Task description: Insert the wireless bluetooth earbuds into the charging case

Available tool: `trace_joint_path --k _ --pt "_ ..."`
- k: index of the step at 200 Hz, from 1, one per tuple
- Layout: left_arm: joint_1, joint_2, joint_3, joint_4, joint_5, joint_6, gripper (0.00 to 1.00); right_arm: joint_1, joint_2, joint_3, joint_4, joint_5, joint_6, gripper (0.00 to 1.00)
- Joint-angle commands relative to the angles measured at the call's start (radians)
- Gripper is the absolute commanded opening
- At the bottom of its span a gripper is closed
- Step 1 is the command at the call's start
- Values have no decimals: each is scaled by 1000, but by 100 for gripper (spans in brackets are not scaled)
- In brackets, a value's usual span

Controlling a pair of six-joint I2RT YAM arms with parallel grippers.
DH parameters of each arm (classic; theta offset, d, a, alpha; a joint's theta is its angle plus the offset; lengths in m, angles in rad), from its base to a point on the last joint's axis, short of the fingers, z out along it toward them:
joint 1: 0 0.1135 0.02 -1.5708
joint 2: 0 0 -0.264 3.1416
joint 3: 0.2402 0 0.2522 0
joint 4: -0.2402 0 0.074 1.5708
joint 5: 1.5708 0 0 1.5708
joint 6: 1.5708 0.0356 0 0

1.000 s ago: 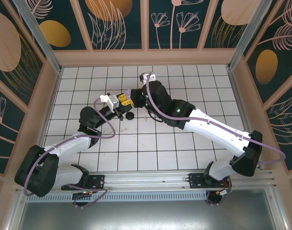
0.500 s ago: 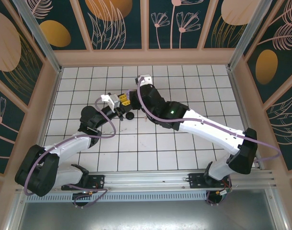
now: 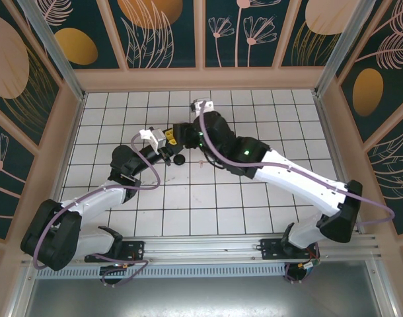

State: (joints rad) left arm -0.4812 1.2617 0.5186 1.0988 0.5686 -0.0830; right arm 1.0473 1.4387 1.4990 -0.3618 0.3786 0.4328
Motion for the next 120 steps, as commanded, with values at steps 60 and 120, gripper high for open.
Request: trace_joint_path --k 60,120 --pt "-11 22 20 42 36 8 0 -230 105 185 -98 -359 39 38" --pt "-16 34 39 19 43 11 0 -251 295 395 -314 -496 -71 18"
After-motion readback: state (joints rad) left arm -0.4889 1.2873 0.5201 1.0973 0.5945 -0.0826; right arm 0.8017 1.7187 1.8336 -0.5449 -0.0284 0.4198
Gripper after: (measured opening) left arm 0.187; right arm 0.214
